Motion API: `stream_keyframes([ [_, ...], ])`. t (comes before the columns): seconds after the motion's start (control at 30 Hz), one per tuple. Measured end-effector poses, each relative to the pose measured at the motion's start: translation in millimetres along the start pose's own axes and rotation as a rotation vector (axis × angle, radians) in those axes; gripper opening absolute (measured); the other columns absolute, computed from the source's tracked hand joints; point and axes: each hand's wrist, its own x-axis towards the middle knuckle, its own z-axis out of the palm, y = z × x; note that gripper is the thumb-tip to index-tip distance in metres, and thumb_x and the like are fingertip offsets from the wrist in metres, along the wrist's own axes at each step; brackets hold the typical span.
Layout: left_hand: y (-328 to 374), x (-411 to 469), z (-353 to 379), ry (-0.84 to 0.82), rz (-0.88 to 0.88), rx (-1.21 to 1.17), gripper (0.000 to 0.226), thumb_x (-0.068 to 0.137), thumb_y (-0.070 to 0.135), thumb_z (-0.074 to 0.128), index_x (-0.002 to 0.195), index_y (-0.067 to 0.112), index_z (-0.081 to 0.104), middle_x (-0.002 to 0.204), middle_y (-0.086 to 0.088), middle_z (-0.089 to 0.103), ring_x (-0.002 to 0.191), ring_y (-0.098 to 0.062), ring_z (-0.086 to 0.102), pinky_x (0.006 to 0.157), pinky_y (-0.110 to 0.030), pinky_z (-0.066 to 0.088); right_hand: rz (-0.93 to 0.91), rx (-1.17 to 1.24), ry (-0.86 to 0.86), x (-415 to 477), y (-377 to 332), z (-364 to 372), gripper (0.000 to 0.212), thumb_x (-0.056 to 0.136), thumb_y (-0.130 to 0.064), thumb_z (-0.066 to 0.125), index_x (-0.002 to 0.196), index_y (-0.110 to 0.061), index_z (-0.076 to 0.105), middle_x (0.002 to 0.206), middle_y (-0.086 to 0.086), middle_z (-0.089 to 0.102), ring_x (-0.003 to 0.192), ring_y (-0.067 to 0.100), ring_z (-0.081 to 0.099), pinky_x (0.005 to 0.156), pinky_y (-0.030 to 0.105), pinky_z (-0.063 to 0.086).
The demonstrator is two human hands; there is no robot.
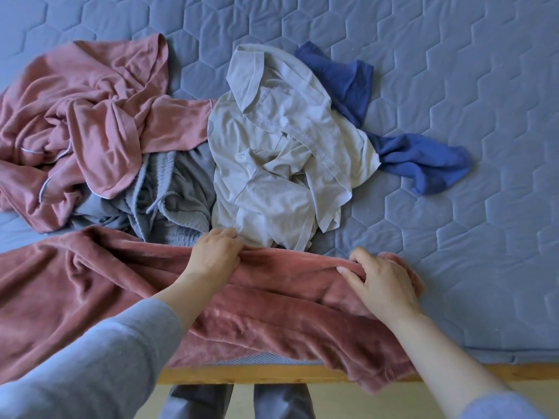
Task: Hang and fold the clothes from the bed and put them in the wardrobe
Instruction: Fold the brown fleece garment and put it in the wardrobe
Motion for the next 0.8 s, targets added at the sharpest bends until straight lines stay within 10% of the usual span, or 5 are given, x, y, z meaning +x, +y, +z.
stream_keyframes([
  [0.13, -15, -4, -30, 0.103, -0.021, -0.269, 0.002, 0.078, 0.015, 0.061, 0.080, 0.014, 0.061, 0.083, 0.002, 0.055, 0.084, -0.023, 0.053, 0.066, -0.033, 0.041, 0.002, -0.051, -0.070, 0, 13, -10, 0.038, 0.081, -0.047, 0.070, 0.064, -0.021, 0.047, 0.058, -0.002, 0.061, 0.059, 0.030, 0.061, 0.072, 0.039, 0.049],
  [0.27, -34, 5, -59, 0.079, -0.087, -0.422, 0.017, 0.079, 0.016, 0.062, 0.072, 0.022, 0.048, 0.070, 0.003, 0.055, 0.068, -0.021, 0.051, 0.060, -0.034, 0.039, 0.035, -0.119, -0.009, 11, 28, -26, 0.048, 0.070, -0.041, 0.082, 0.058, -0.024, 0.039, 0.054, 0.001, 0.057, 0.052, 0.031, 0.058, 0.053, 0.031, 0.039],
  [0.5, -10, 41, -51, -0.070, 0.028, -0.172, 0.030, 0.081, 0.012, 0.054, 0.109, 0.019, 0.061, 0.107, 0.001, 0.066, 0.097, -0.025, 0.059, 0.072, -0.031, 0.043, 0.421, 0.046, 0.038, 25, 66, -15, 0.027, 0.073, -0.032, 0.082, 0.083, -0.013, 0.065, 0.086, 0.010, 0.066, 0.088, 0.035, 0.062, 0.072, 0.036, 0.044],
  [0.63, 23, 46, -46, -0.094, 0.128, -0.165, 0.020, 0.079, 0.019, 0.056, 0.099, 0.018, 0.058, 0.093, 0.002, 0.062, 0.087, -0.026, 0.060, 0.066, -0.032, 0.045, 0.738, 0.435, -0.016, 14, 86, 6, 0.045, 0.075, -0.028, 0.080, 0.110, -0.010, 0.058, 0.095, 0.002, 0.061, 0.097, 0.027, 0.061, 0.080, 0.031, 0.044],
  [0.8, 77, 59, -44, -0.075, 0.225, -0.214, 0.025, 0.084, 0.030, 0.063, 0.106, 0.019, 0.058, 0.098, 0.004, 0.064, 0.090, -0.020, 0.060, 0.074, -0.031, 0.049, 0.945, 0.602, -0.097, -25, 104, 36, 0.034, 0.074, -0.042, 0.078, 0.082, -0.017, 0.057, 0.078, -0.002, 0.066, 0.081, 0.025, 0.065, 0.074, 0.037, 0.050],
])
